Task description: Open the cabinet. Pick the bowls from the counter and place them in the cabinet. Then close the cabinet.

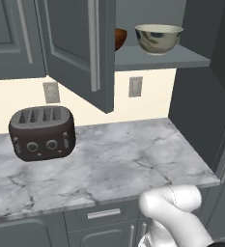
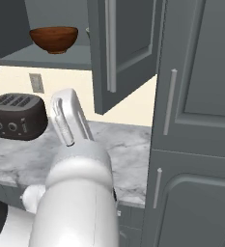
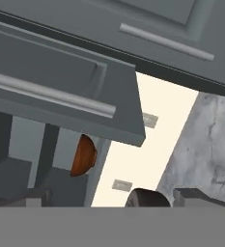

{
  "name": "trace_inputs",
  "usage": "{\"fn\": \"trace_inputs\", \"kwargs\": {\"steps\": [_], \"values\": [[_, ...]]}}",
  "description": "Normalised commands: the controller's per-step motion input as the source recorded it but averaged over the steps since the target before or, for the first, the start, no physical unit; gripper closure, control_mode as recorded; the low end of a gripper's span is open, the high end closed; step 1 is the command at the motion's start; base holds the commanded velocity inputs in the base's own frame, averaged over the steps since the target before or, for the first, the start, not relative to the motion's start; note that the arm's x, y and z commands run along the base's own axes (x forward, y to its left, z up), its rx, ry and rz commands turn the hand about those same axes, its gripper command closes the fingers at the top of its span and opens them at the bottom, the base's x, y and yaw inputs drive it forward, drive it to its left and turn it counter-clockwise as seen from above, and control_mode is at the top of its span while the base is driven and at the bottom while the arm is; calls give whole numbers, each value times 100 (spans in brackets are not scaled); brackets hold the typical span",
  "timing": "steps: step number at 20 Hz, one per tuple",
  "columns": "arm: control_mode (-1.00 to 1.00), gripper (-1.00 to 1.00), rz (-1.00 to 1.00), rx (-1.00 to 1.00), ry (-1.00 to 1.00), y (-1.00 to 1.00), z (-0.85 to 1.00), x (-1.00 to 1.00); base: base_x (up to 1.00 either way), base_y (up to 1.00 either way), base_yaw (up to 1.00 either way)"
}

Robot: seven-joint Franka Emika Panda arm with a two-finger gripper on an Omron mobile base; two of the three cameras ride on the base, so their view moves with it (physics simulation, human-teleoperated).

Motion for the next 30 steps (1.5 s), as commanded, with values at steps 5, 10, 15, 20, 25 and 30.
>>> {"fn": "trace_inputs", "kwargs": {"steps": [5, 10, 15, 20, 25, 30], "values": [[-100, -100, 0, 0, -13, -2, -15, 97, 0, 0, 0], [-100, -100, 0, 0, -12, -26, 0, 87, 0, 0, 0], [-100, -100, 1, 5, -9, -54, 5, 38, 0, 0, 0], [-100, -100, 11, 7, -5, -49, 10, 41, 0, 0, 0], [-100, -100, 12, 0, 1, -1, 5, 80, 0, 0, 0], [-100, -100, 14, 0, 9, 12, 7, 93, 0, 0, 0]]}}
